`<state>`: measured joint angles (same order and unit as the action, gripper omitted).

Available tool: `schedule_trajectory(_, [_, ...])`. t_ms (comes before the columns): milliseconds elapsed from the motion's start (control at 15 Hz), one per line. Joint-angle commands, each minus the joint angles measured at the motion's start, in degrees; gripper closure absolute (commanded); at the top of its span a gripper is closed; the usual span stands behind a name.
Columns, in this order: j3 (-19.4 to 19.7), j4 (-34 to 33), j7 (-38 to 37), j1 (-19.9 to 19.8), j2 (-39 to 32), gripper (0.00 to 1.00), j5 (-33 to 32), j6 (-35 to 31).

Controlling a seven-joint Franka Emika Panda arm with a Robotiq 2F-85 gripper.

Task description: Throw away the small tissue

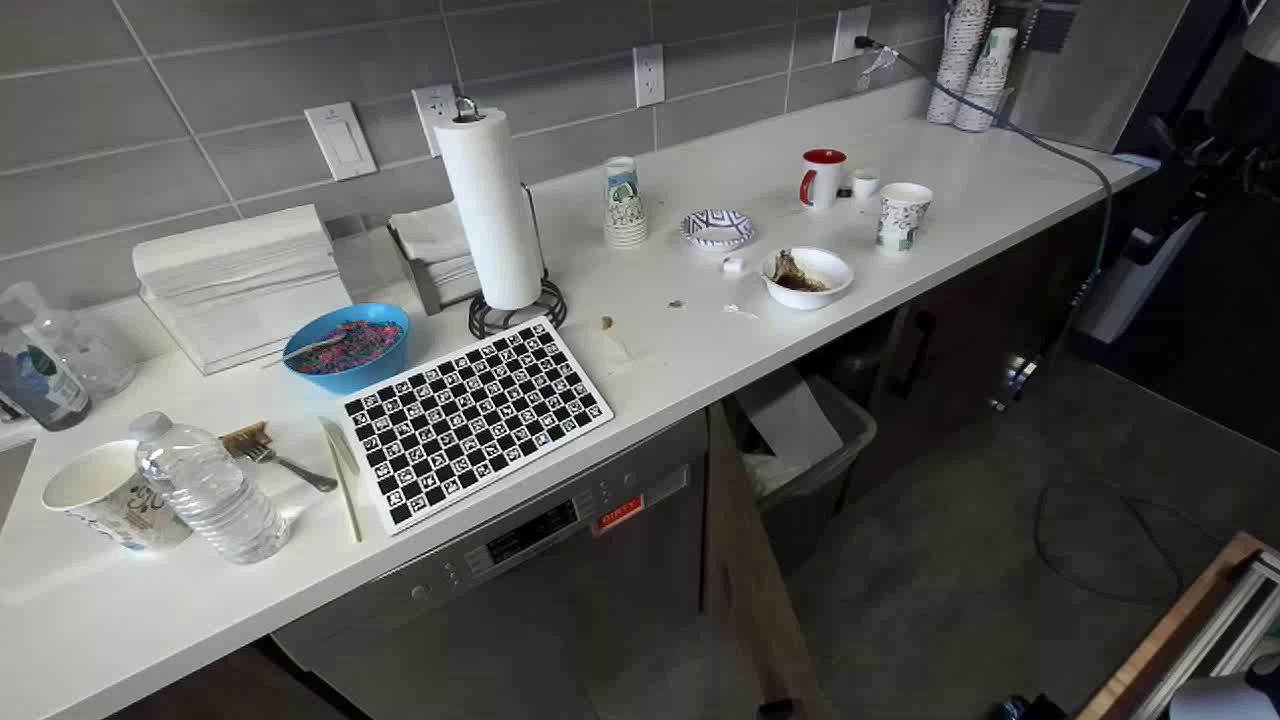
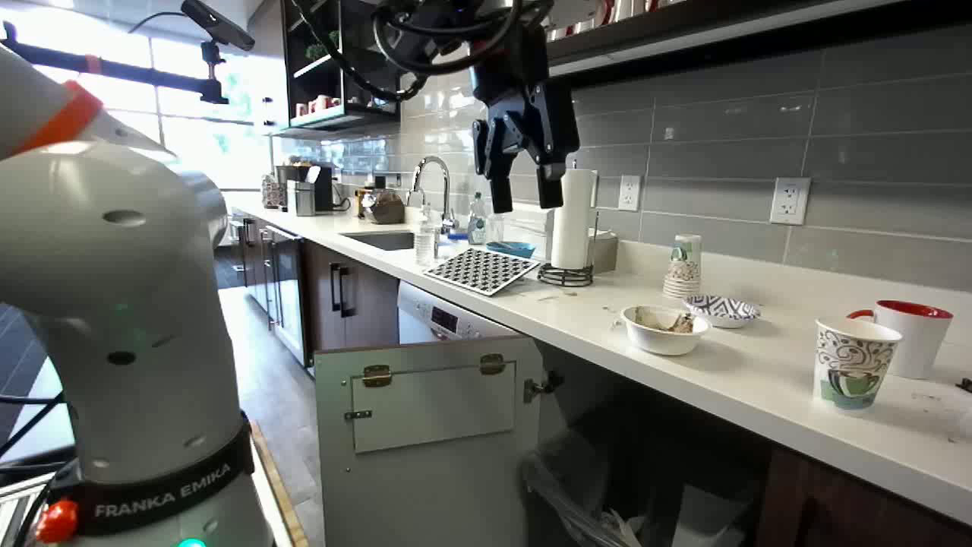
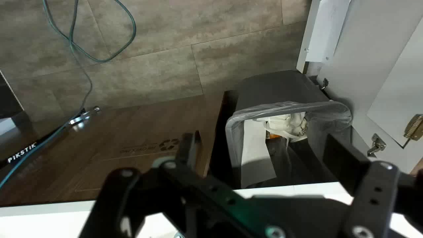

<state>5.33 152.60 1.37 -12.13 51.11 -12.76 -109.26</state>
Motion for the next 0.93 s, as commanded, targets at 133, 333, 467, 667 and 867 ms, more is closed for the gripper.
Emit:
schedule_trajectory(133, [0.47,-0.16,-0.42,0.67,0.01,0.00,-0.41,0.27])
schedule_trajectory(333, [0.47,-0.16,-0.42,0.67,0.01,0.00,-0.41,0.27])
schedule_trajectory(467, [0.47,-0.16,-0.42,0.67,0.01,0.00,-0.41,0.27])
schedule_trajectory(667, [0.20,-0.24,-0.91,0.62,-0.47,0.00,-0.26,0.67])
schedule_trajectory(867, [-0.11,1.36,-2.42,4.91,-5.43,0.00,4.17,-11.16])
